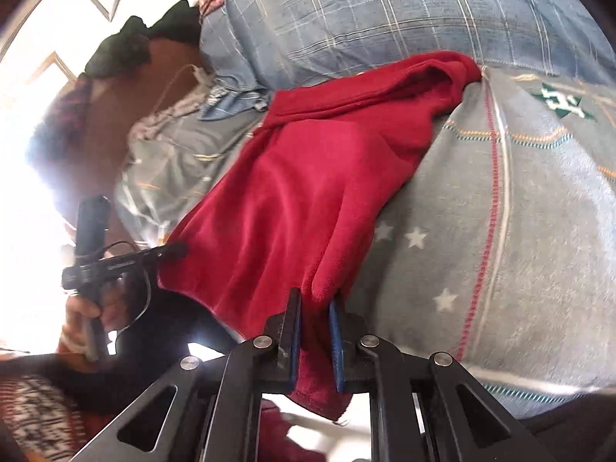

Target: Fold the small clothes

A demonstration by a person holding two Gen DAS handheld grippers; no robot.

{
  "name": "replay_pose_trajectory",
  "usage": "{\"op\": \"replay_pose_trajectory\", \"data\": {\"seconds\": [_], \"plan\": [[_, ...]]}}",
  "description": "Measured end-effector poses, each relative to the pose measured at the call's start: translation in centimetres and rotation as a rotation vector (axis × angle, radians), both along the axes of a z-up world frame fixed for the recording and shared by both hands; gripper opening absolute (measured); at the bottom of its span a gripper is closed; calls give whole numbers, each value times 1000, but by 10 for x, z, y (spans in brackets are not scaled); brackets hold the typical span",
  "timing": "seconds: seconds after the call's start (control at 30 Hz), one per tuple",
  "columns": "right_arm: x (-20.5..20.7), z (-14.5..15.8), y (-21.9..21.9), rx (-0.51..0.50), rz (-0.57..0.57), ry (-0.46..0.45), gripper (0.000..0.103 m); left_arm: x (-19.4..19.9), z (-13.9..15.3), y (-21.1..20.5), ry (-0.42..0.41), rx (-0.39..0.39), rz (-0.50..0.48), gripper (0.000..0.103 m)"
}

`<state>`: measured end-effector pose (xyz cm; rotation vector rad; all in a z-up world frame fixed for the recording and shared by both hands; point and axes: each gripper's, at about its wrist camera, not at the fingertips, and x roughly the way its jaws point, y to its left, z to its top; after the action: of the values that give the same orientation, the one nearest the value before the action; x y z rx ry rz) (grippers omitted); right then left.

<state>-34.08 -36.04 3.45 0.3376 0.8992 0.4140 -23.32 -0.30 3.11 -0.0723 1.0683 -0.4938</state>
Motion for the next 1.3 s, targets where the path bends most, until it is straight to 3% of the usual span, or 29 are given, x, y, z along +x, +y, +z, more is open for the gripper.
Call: {"op": "replay_pose_trajectory", "data": {"seconds": [0.2, 0.33, 0.37, 0.43, 0.5, 0.53, 0.57, 0.6, 0.77, 1.0, 1.1, 1.3], "plan": [[9, -39, -3, -34, -32, 127, 14, 5, -38, 4, 96, 28, 36, 7], [11, -50, -8, 6, -35, 155, 34, 6, -43, 5, 115, 37, 58, 10], [12, -50, -6, 11, -25, 150, 38, 9, -46, 3, 134, 38, 68, 19], [13, -49, -1, 10, -7, 143, 42, 11, -48, 3, 149, 6, 89, 25], [14, -48, 6, -18, 13, 135, 40, 9, -46, 1, 137, -11, 78, 30], [15, -48, 10, -43, 23, 126, 25, 8, -45, -3, 118, 8, 61, 30], [17, -45, 12, -73, 20, 113, 16, 7, -44, -6, 108, 20, 46, 26], [19, -44, 13, -79, 14, 102, 14, 7, -43, -10, 104, 22, 28, 7], [21, -15, 10, 61, 27, -7, 13, 20, -10, -2, 72, -66, -14, 7], [64, 45, -10, 270, 7, -168, 13, 73, 66, 1, -109, -163, -7, 4], [93, 65, -22, 292, -26, -222, 13, 109, 89, -15, -193, -168, -12, 4], [170, 77, -47, 311, -156, -242, 13, 189, 89, -53, -219, -165, 9, 4]]}}
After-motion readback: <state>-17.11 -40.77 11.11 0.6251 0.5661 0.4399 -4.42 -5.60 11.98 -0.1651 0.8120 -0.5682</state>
